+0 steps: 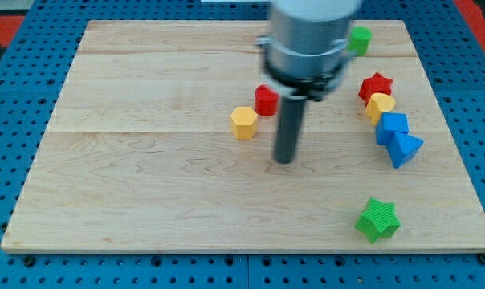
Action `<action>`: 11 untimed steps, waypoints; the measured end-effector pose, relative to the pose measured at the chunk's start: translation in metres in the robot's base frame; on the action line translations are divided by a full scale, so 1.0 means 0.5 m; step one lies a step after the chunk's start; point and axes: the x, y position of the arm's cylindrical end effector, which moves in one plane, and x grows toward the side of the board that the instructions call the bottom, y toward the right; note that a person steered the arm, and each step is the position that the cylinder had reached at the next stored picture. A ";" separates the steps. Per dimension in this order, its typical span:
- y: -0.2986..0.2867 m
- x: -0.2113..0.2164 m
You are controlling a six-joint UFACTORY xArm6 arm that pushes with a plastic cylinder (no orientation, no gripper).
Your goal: Separate the yellow heart from the red star
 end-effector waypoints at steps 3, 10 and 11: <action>0.159 -0.244; 0.358 -0.145; 0.292 -0.075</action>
